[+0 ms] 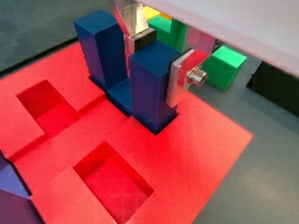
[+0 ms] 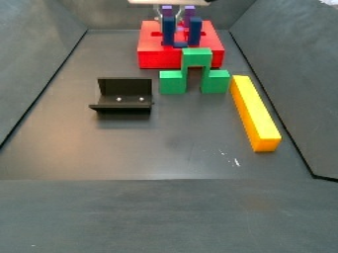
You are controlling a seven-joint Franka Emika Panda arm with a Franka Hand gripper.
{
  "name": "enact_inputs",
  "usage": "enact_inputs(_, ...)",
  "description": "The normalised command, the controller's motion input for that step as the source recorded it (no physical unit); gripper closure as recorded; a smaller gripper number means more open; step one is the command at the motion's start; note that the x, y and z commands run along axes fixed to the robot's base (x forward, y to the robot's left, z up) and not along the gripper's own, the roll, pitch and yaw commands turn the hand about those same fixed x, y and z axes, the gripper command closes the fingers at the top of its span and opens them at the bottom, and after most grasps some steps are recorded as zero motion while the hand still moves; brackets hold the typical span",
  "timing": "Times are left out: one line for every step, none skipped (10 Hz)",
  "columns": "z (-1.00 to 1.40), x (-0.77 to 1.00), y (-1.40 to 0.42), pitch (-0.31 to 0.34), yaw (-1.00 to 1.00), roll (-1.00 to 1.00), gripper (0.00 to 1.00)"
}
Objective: Pick up the blue object. Move up. Place the blue object on the fixture. Regrasp the blue object. Move to above the board. Insert the blue object.
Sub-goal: Insert the blue object.
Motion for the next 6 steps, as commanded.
enact_inputs(-0.73, -0.07, 0.00, 0.000, 0.00, 0.15, 1.00)
enact_inputs(-0.82, -0.01, -0.01, 0.000, 0.00, 0.12, 1.00)
enact_inputs(-0.82, 0.00, -0.01, -0.009, 0.00, 0.11, 1.00)
enact_inputs(-0.77, 0.00, 0.00, 0.000, 0.00, 0.12, 1.00)
enact_inputs(-0.65, 0.00, 0.00, 0.000, -0.02, 0.12, 1.00)
enact_inputs(0.00, 0.00, 0.00, 0.000, -0.01, 0.00, 1.00)
